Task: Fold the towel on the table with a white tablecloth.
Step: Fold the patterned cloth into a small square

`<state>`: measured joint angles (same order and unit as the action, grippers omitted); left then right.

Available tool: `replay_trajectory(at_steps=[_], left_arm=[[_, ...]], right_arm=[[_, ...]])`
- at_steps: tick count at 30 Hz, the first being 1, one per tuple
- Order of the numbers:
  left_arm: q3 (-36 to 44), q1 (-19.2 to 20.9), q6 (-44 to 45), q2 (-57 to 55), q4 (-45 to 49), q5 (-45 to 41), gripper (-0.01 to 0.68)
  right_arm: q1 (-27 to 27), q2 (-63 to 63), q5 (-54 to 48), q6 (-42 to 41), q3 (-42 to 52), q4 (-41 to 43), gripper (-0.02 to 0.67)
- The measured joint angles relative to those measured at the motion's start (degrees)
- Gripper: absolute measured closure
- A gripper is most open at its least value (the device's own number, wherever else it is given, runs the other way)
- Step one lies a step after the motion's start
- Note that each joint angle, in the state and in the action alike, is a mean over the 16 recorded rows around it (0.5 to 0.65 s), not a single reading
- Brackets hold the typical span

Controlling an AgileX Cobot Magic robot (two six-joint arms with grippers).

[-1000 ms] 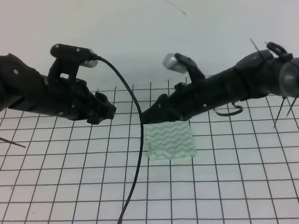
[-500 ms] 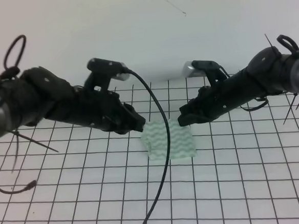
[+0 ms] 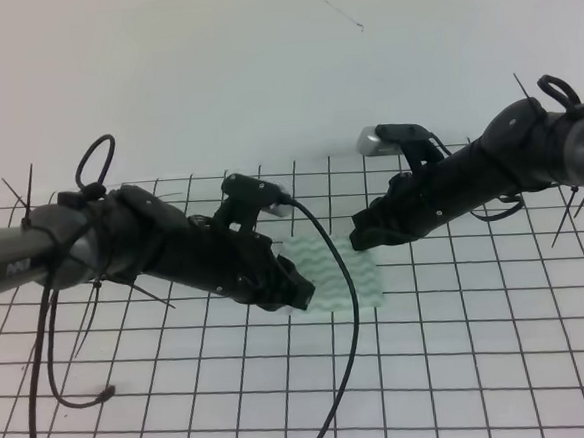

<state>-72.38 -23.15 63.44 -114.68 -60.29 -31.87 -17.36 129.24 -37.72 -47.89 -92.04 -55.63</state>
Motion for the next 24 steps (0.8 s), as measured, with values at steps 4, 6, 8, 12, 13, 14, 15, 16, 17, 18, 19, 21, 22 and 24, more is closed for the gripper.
replay_trajectory(at_steps=[4,6,8,12,13,14,15,16,17,18,19,21,22,24], left_arm=[[-0.01,-0.11,-0.1,-0.38,1.73,0.01,0.601],[-0.02,-0.1,-0.34,0.19,2.84,0.02,0.602],[-0.03,-0.1,-0.58,1.26,4.0,0.03,0.605],[-0.06,-0.1,-1.23,4.96,6.19,-0.18,0.618],[-0.06,-0.1,-1.53,6.29,6.71,-0.27,0.622],[-0.07,-0.1,-1.94,7.79,7.23,-0.37,0.627],[-0.08,-0.1,-2.46,9.48,7.79,-0.5,0.631],[-0.08,-0.1,-3.09,11.35,8.42,-0.65,0.635],[-0.09,-0.1,-3.88,13.36,9.14,-0.81,0.64],[-0.09,-0.1,-4.78,15.46,9.94,-1.0,0.644],[-0.1,-0.1,-5.78,17.66,10.82,-1.21,0.649],[-0.1,-0.1,-8.07,22.24,12.85,-1.77,0.657],[-0.09,-0.1,-9.37,24.59,13.96,-2.1,0.661],[0.02,-0.1,-12.22,29.44,16.27,-2.78,0.667]], right_arm=[[0.02,-0.79,-0.29,-1.05,-0.03,0.0,0.646],[0.06,-1.65,-0.58,-1.56,-0.04,0.01,0.646],[0.11,-2.86,-0.99,-2.08,-0.05,0.05,0.646],[0.26,-6.69,-2.42,-2.99,-0.08,0.67,0.646],[0.3,-8.0,-2.84,-3.05,-0.08,1.15,0.646],[0.34,-9.43,-3.27,-2.96,-0.08,1.8,0.646],[0.38,-11.01,-3.7,-2.61,-0.08,2.7,0.646],[0.42,-12.73,-4.1,-2.0,-0.08,3.85,0.646],[0.47,-14.58,-4.49,-1.14,-0.07,5.21,0.646],[0.51,-16.56,-4.86,-0.06,-0.05,6.85,0.646],[0.55,-18.63,-5.21,1.22,-0.04,8.75,0.646],[0.62,-22.98,-5.87,4.32,-0.02,13.35,0.646],[0.65,-25.25,-6.2,6.13,0.0,15.98,0.646],[0.7,-29.93,-6.74,10.1,0.1,21.62,0.646]])
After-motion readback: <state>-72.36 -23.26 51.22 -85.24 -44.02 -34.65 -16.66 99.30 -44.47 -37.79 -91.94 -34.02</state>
